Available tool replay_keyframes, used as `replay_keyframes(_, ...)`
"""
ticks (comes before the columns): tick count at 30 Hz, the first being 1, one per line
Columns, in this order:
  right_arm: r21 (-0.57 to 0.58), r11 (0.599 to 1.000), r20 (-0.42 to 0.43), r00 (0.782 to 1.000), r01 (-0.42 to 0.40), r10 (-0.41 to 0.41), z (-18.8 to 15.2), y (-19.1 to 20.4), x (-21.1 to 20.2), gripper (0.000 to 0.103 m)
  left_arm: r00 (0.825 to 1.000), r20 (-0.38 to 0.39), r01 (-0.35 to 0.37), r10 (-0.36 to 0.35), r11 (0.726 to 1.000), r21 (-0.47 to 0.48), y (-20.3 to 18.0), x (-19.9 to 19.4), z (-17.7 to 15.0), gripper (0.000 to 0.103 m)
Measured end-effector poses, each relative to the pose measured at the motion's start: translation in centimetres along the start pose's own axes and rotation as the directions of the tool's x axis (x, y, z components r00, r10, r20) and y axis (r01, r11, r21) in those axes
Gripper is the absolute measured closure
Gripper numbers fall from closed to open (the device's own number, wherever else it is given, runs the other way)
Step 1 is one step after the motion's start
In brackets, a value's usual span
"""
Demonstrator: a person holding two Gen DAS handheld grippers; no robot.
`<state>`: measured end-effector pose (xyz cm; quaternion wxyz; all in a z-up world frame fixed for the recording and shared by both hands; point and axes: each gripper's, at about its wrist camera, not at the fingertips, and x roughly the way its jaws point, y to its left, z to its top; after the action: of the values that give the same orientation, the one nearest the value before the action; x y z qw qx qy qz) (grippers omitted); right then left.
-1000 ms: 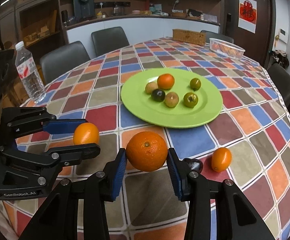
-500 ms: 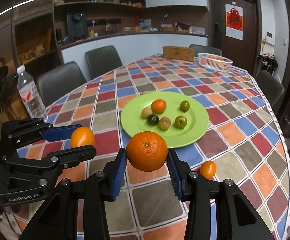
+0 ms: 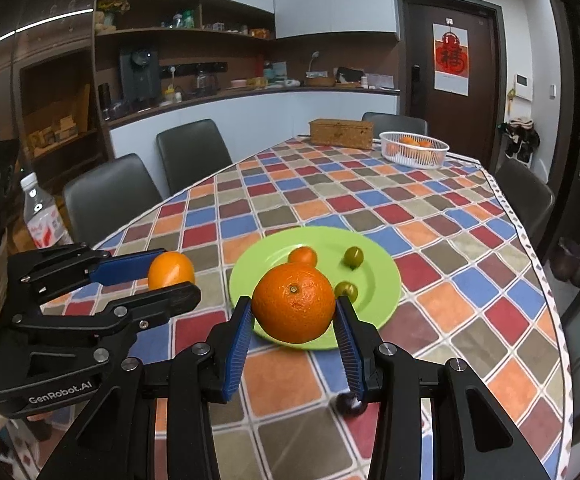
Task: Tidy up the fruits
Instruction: 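Carry orange onto green plate with left tool while right tool carries mandarin there, then open left tool to release orange on plate while right tool releases mandarin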
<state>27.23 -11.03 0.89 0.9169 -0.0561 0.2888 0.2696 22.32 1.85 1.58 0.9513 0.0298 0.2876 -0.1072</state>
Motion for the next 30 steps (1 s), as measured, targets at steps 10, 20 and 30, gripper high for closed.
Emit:
replay_keyframes(10,0.018,1.0,-0.02,1.0,0.018,-0.018,2.3,-2.0,2.8,0.061,1.0,-0.023,0.017,-0.018,1.0,-0.021,1.2,3.5,2.1,0.066)
replay_keyframes(20,0.029,0.999,-0.099,0.995,0.031,-0.028,3.5,-4.7,7.4,0.061,0.998,-0.065,0.013,-0.016,0.999,-0.032,2.1,8.2,2.9,0.066)
replay_keyframes(30,0.044,0.999,-0.18,0.983,0.032,-0.024,3.4,-7.0,12.9,0.061,0.987,-0.155,0.035,-0.05,0.995,-0.097,3.8,13.6,2.4,0.066)
